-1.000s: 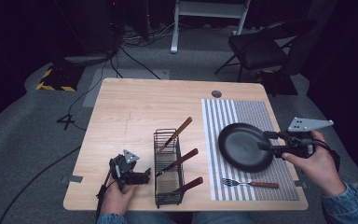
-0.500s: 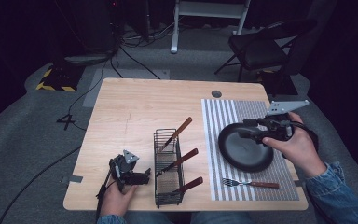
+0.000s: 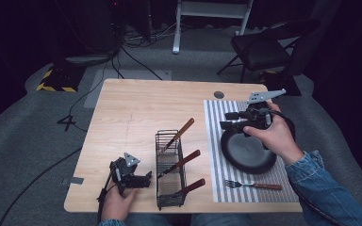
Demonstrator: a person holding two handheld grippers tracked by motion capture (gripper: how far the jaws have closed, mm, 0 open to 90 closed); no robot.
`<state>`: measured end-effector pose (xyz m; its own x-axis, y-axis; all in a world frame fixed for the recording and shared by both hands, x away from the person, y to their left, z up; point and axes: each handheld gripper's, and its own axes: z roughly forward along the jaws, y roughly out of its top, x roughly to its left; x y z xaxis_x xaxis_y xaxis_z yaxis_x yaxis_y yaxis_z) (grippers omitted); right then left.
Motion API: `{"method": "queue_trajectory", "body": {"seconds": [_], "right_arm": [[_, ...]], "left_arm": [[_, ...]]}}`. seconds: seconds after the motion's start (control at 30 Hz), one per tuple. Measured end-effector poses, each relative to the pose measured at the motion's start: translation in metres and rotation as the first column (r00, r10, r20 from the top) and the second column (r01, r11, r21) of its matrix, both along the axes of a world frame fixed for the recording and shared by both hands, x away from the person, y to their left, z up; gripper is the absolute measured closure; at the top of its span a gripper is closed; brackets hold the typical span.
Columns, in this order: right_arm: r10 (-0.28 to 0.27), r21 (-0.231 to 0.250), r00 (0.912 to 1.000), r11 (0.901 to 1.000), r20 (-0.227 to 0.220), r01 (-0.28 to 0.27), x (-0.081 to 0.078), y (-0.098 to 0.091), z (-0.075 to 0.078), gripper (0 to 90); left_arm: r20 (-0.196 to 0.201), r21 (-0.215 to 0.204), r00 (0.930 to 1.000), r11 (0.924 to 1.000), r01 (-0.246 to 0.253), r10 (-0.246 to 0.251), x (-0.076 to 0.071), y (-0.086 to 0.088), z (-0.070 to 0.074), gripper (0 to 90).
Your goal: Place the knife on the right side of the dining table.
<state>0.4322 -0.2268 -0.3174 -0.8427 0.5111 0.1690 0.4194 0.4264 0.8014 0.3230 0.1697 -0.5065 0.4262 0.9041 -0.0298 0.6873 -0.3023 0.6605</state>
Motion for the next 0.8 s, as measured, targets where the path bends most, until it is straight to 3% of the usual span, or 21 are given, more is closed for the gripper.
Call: {"method": "queue_trajectory", "body": {"seconds": [0.27,0.4,0.8], "right_arm": [[0.015,0.047,0.9971,0.9988,-0.075,-0.012,0.010,0.032,-0.007,53.8],[-0.011,0.028,0.9961,0.9995,-0.088,0.013,0.014,0.049,-0.009,55.1],[-0.015,0.007,0.9896,0.9999,-0.143,0.016,0.023,0.085,-0.020,56.2]], "left_arm": [[0.000,0.000,1.0000,1.0000,0.000,0.000,0.000,0.000,0.000,0.4],[0.000,0.000,1.0000,1.0000,0.000,0.000,0.000,0.000,0.000,0.4],[0.000,0.000,1.0000,1.0000,0.000,0.000,0.000,0.000,0.000,0.4]]}}
